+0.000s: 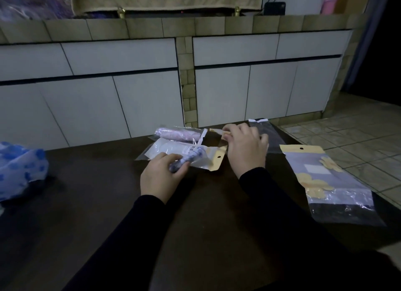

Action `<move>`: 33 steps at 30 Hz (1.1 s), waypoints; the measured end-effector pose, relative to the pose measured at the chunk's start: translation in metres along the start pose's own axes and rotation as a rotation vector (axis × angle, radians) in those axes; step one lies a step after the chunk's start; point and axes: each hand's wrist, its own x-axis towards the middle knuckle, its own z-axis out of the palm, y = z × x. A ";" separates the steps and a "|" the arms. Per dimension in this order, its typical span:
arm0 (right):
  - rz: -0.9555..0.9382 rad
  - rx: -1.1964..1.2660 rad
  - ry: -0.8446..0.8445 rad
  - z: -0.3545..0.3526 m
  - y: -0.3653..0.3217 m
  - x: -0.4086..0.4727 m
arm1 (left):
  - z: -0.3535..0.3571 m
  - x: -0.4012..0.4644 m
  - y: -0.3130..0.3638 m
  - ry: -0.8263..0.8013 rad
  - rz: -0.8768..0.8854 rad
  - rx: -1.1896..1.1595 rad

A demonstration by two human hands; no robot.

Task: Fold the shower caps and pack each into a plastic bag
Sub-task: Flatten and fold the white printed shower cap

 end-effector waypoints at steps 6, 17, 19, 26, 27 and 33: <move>-0.134 0.119 0.092 -0.023 -0.034 0.003 | -0.013 -0.001 -0.003 0.059 -0.038 -0.062; -0.345 0.378 -0.038 -0.063 -0.136 0.007 | -0.075 -0.013 -0.072 0.251 -0.228 -0.296; -0.385 0.400 -0.037 -0.066 -0.148 0.005 | -0.083 -0.016 -0.084 0.237 -0.261 -0.342; -0.638 0.601 -0.079 -0.056 -0.181 0.006 | -0.096 -0.015 -0.100 0.187 -0.367 -0.493; -0.683 0.623 -0.038 -0.051 -0.182 0.006 | -0.097 -0.015 -0.103 0.188 -0.375 -0.513; -0.840 0.522 0.185 -0.009 -0.171 -0.031 | -0.100 -0.011 -0.124 0.314 -0.370 -0.411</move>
